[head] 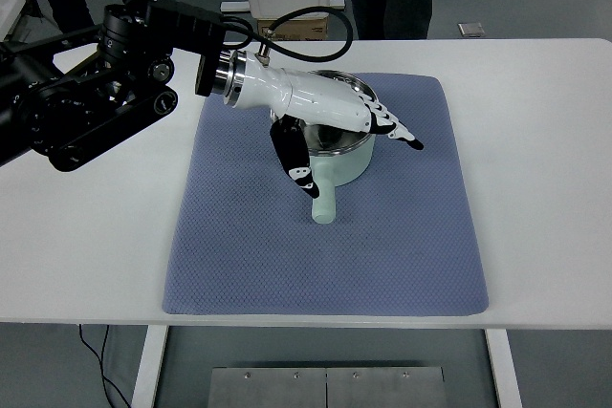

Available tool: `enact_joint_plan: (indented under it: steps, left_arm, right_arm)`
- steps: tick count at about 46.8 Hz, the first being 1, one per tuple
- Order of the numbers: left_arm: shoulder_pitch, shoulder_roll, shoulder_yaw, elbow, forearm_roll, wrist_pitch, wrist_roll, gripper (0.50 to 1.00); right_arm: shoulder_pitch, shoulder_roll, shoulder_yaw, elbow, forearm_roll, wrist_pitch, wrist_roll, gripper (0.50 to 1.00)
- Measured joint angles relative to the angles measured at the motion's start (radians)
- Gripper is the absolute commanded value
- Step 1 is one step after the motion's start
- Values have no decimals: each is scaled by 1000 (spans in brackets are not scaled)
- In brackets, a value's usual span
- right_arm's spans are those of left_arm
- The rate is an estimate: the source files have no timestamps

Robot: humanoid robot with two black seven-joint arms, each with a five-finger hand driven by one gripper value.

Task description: Rotate green pot handle

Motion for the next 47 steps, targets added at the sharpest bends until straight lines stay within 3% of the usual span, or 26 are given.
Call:
enact_joint_plan:
  steps: [13, 29, 47]
  left_arm:
    - [-46, -48, 41, 0, 18, -1, 0, 1000]
    - [-167, -103, 233, 0, 30, 2, 0, 1000]
    - [-193, -116, 309, 1, 139, 13, 0, 1000]
  right_arm:
    - [0, 0, 0, 1, 0, 0, 0, 1000]
    - [0, 0, 0, 0, 0, 0, 0, 1000]
    - [-1, 0, 0, 2, 0, 0, 0, 1000]
